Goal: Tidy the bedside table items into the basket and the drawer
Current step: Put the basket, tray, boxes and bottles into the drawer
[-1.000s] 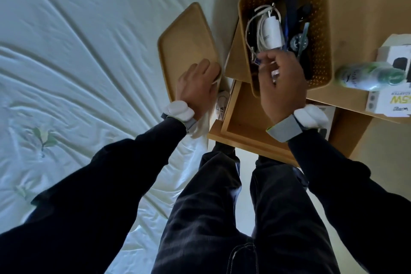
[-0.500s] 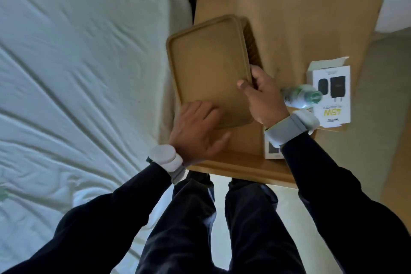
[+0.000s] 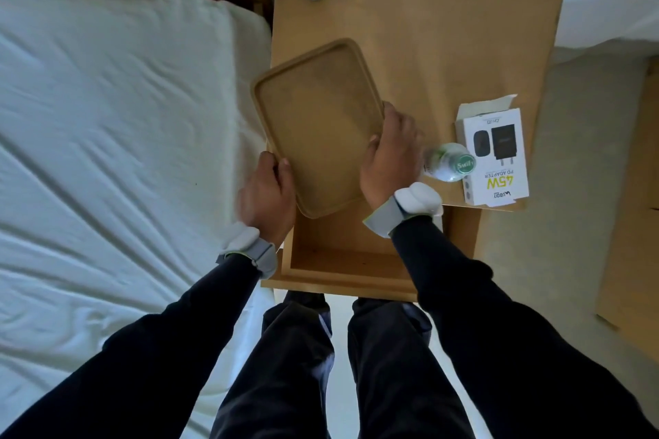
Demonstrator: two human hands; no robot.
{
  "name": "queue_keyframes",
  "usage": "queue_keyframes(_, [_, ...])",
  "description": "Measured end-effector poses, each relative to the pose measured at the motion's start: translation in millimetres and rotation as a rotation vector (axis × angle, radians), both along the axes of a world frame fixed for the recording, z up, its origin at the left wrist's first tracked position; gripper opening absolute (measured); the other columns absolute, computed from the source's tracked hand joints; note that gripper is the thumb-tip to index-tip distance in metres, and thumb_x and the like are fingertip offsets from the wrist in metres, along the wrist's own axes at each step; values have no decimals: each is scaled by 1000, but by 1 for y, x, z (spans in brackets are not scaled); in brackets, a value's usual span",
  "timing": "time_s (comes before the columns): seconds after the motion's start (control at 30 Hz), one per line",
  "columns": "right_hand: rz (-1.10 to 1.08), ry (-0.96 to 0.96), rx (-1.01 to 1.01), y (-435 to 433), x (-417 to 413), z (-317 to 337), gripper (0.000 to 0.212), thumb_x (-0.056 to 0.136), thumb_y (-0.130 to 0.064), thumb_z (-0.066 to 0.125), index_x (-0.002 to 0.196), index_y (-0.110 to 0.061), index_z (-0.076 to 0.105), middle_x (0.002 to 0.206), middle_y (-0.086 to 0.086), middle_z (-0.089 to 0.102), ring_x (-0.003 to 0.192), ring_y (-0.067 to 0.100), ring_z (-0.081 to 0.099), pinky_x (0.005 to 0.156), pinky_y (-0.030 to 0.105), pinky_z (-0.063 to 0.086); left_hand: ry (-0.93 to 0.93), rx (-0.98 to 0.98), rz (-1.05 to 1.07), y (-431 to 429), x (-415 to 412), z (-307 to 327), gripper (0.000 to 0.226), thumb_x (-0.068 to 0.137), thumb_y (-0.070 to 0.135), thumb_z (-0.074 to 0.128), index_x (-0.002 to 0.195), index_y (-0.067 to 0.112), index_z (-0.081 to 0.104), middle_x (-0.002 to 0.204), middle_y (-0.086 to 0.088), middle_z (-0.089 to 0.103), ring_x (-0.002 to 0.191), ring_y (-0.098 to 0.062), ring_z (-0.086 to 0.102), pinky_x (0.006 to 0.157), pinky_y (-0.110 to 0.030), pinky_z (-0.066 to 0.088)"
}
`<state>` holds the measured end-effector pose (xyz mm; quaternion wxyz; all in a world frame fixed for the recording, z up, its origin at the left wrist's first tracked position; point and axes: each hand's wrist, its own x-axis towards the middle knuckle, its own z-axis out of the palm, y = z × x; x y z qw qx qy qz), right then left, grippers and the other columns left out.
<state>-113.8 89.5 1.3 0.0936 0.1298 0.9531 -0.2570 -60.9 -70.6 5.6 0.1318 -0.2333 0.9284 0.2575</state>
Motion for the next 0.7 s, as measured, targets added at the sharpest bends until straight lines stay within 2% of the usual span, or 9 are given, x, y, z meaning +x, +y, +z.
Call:
queue_keyframes(0.07, [-4, -18, -64, -5, 2, -3, 56, 92, -7, 46, 146, -14, 35, 134, 8, 53, 120, 32, 52, 93, 48, 46, -17, 0, 21, 3, -1, -1, 32, 103, 39, 29, 87, 14, 39, 66, -9, 53, 53, -23, 49, 51, -34, 38])
queue_keyframes(0.2, [35, -71, -102, 0, -1, -3, 57, 94, -9, 41, 149, -14, 27, 139, 7, 49, 116, 31, 54, 88, 48, 49, -35, 49, 51, 7, -2, -5, 32, 103, 38, 28, 90, 11, 39, 66, -7, 49, 55, -25, 50, 53, -39, 42])
queue_keyframes(0.3, [28, -116, -150, 3, -3, -2, 53, 96, -12, 39, 148, -15, 28, 141, 4, 48, 118, 27, 54, 88, 45, 50, -49, 154, 84, 5, -3, -8, 34, 104, 38, 27, 93, 8, 40, 75, -13, 52, 64, -31, 53, 60, -47, 47])
queue_keyframes(0.37, [-20, -124, -178, 2, -4, -2, 49, 97, -14, 39, 146, -16, 32, 138, 4, 53, 116, 26, 56, 85, 38, 48, -72, 220, 107, 5, -5, -6, 32, 105, 35, 27, 94, 7, 38, 82, -18, 53, 73, -37, 55, 66, -49, 47])
queue_keyframes(0.43, [-87, -127, -183, 1, -4, -1, 45, 98, -16, 40, 143, -17, 37, 128, 5, 61, 107, 26, 61, 77, 31, 42, -104, 288, 148, 9, -8, -1, 29, 106, 34, 24, 98, 9, 37, 89, -16, 51, 79, -35, 52, 72, -45, 43])
queue_keyframes(0.5, [-147, -143, -188, 1, -1, -2, 41, 99, -22, 40, 139, -18, 41, 116, 5, 66, 98, 26, 64, 75, 30, 40, -136, 392, 249, 15, -8, -1, 28, 105, 36, 22, 107, 13, 36, 104, -7, 50, 88, -25, 46, 82, -36, 37])
queue_keyframes(0.6, [-215, -170, -220, 2, 13, 1, 34, 101, -29, 40, 133, -20, 47, 96, 1, 66, 91, 27, 63, 79, 35, 46, -185, 591, 471, 17, -1, -10, 51, 97, 55, 24, 131, 19, 37, 122, 3, 44, 105, -20, 43, 98, -37, 34])
queue_keyframes(0.7, [-228, -184, -188, 2, 31, 1, 27, 101, -30, 38, 125, -23, 49, 81, -4, 58, 83, 29, 62, 73, 35, 44, -235, 612, 480, 8, 12, -20, 65, 93, 66, 29, 143, 25, 32, 128, 5, 46, 114, -19, 46, 106, -39, 36])
